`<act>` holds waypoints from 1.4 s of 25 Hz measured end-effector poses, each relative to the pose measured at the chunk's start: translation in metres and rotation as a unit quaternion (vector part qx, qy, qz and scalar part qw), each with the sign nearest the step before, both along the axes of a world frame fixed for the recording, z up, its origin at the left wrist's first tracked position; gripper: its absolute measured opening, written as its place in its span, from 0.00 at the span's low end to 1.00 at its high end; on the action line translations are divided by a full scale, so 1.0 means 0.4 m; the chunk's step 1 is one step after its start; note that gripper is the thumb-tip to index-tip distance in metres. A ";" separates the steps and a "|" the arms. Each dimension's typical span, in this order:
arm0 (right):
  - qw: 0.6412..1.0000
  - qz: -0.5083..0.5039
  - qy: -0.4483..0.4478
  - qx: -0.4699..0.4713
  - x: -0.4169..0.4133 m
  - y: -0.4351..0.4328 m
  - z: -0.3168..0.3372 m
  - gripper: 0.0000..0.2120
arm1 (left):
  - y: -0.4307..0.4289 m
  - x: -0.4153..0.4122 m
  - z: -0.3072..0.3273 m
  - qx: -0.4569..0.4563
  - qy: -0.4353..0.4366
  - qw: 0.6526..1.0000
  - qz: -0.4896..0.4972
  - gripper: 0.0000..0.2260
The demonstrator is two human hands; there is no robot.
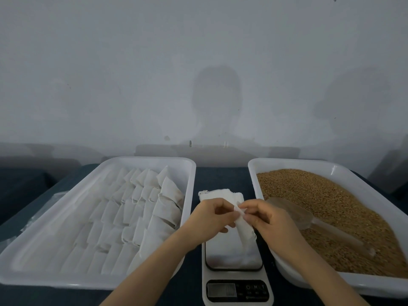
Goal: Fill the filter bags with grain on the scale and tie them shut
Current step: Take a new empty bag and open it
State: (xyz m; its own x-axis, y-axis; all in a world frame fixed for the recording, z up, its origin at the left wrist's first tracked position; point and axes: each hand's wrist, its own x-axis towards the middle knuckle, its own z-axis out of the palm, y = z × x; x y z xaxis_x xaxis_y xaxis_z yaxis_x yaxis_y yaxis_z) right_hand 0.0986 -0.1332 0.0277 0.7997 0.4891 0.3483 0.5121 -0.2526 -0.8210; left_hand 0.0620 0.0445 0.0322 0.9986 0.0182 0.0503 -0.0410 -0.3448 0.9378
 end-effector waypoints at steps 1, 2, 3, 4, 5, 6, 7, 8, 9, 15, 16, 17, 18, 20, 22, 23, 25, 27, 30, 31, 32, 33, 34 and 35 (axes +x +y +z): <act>1.000 -0.015 0.000 0.009 0.000 0.000 0.000 0.10 | 0.001 -0.001 0.002 -0.001 -0.005 1.000 0.008 0.03; 0.999 -0.032 -0.002 0.016 0.001 -0.001 -0.001 0.09 | 0.002 -0.001 0.004 0.001 -0.013 1.000 0.017 0.04; 0.999 -0.048 -0.009 0.017 0.002 -0.002 -0.003 0.07 | 0.002 0.000 0.006 0.006 -0.022 0.999 0.026 0.04; 0.998 -0.061 -0.022 0.010 0.003 -0.002 -0.004 0.07 | 0.002 0.000 0.007 0.013 -0.030 0.999 0.037 0.05; 0.997 -0.069 -0.037 0.002 0.003 -0.002 -0.005 0.07 | 0.001 0.001 0.007 0.018 -0.039 0.998 0.049 0.05; 0.996 -0.074 -0.059 -0.009 0.002 -0.002 -0.006 0.07 | 0.000 0.002 0.007 0.025 -0.049 0.997 0.061 0.05; 0.993 -0.079 -0.090 -0.021 0.003 0.000 -0.006 0.08 | 0.000 0.002 0.007 0.036 -0.062 0.995 0.070 0.05; 0.988 -0.082 -0.124 -0.035 0.004 0.002 -0.007 0.08 | 0.001 0.001 0.007 0.051 -0.078 0.993 0.076 0.05; 0.985 -0.081 -0.147 -0.045 0.005 0.005 -0.008 0.08 | 0.001 -0.001 0.007 0.070 -0.096 0.990 0.079 0.06; 0.997 -0.046 -0.061 -0.024 0.003 0.002 0.002 0.12 | 0.005 0.003 0.000 0.127 -0.122 0.984 0.024 0.05; 0.998 -0.043 -0.046 -0.013 0.000 0.001 0.007 0.10 | 0.005 0.004 0.000 0.105 -0.099 0.989 0.015 0.03; 0.998 -0.041 -0.038 0.000 -0.005 0.001 0.011 0.08 | 0.006 0.007 0.000 0.090 -0.076 0.993 0.015 0.03; 0.998 -0.043 -0.036 0.008 -0.007 0.001 0.015 0.06 | 0.007 0.010 -0.003 0.088 -0.059 0.994 0.022 0.04; 0.998 -0.047 -0.045 0.001 -0.007 -0.003 0.015 0.09 | 0.010 0.015 -0.009 0.115 -0.054 0.991 0.044 0.05; 0.998 -0.037 -0.047 -0.027 -0.005 -0.005 0.012 0.15 | 0.011 0.017 -0.010 0.133 -0.078 0.987 0.049 0.04; 0.998 -0.029 -0.043 -0.044 -0.004 -0.005 0.010 0.15 | 0.011 0.016 -0.010 0.131 -0.089 0.986 0.046 0.04; 0.997 -0.027 -0.035 -0.066 -0.001 -0.002 0.007 0.15 | 0.009 0.012 -0.003 0.123 -0.112 0.985 0.035 0.06; 0.997 -0.035 -0.019 -0.063 0.001 0.000 0.006 0.17 | 0.008 0.009 -0.004 0.128 -0.144 0.981 0.023 0.06; 0.998 -0.052 0.004 -0.042 0.002 -0.002 0.006 0.18 | 0.002 0.002 -0.002 0.134 -0.140 0.981 -0.003 0.06; 0.998 -0.057 0.006 -0.033 0.003 -0.004 0.006 0.17 | 0.007 0.003 0.000 0.130 -0.107 0.986 -0.002 0.10; 0.998 -0.060 0.006 -0.024 0.005 -0.007 0.005 0.16 | 0.015 0.005 0.002 0.127 -0.075 0.989 0.009 0.13; 0.998 -0.062 0.006 -0.019 0.005 -0.009 0.006 0.14 | 0.024 0.009 0.005 0.131 -0.056 0.989 0.023 0.14; 0.998 -0.061 0.008 -0.022 0.006 -0.011 0.006 0.12 | 0.030 0.013 0.007 0.133 -0.060 0.989 0.033 0.11; 0.998 -0.055 0.009 -0.035 0.007 -0.011 0.006 0.10 | 0.034 0.015 0.006 0.131 -0.072 0.988 0.034 0.10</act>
State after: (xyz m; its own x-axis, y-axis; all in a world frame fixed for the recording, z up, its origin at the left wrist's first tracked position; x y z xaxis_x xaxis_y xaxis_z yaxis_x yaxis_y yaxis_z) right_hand 0.1014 -0.1375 0.0301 0.8555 0.4216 0.3007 0.4633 -0.3636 -0.8082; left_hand 0.0680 0.0582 0.0348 0.9778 0.0517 0.2030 -0.1359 -0.5808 0.8026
